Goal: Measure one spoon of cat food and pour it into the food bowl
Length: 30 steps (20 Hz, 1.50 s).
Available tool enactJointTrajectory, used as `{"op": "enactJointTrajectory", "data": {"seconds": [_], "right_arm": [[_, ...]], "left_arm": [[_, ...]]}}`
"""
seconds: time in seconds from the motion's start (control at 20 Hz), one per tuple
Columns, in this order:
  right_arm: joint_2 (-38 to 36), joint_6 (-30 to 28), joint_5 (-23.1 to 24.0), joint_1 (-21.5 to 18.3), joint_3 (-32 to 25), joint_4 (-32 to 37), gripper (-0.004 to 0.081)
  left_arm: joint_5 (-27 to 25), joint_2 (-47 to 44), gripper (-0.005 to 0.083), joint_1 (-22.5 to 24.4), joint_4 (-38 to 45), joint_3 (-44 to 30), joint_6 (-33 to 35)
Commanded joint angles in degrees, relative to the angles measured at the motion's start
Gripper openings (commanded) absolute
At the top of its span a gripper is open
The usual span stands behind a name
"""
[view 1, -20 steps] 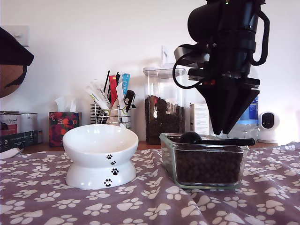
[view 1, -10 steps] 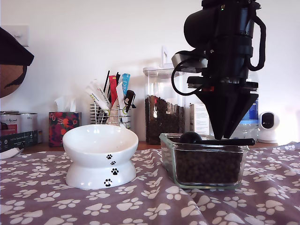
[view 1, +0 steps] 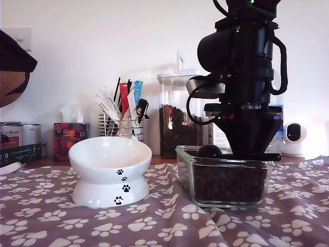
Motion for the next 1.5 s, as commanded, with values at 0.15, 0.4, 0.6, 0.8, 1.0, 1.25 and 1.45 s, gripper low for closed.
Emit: {"op": "enactJointTrajectory", "data": {"seconds": [0.15, 0.4, 0.6, 0.8, 1.0, 1.25, 1.45], "right_arm": [[-0.28, 0.07, 0.11, 0.17, 1.79, -1.53, 0.0182], [-0.28, 0.31, -0.02, 0.17, 4.74, -4.09, 0.0080], [-0.28, 0.31, -0.04, 0.24, 4.92, -4.09, -0.0013], [-0.28, 0.33, -0.04, 0.28, 4.92, -4.04, 0.0071], [-0.28, 0.57, -0.04, 0.28, 4.92, -4.04, 0.0142], [-0.26, 1.22, -0.46, 0.28, 4.92, -3.82, 0.0212], [-0.20, 1.36, -0.59, 0.26, 4.92, -3.69, 0.0211]], "left_arm": [[0.09, 0.24, -0.0019, -0.20, 0.59, -0.39, -0.22], [0.09, 0.24, -0.0019, -0.20, 0.44, -0.39, -0.22], [0.09, 0.24, -0.0019, -0.20, -0.46, -0.39, -0.22], [0.35, 0.24, -0.0019, -0.20, -1.36, -0.39, -0.24], [0.68, 0.24, -0.0019, -0.20, -1.44, -0.39, -0.22], [0.70, 0.24, -0.0019, -0.20, -2.12, -0.39, -0.24], [0.70, 0.24, -0.0019, -0.20, -2.38, -0.39, -0.22]]}}
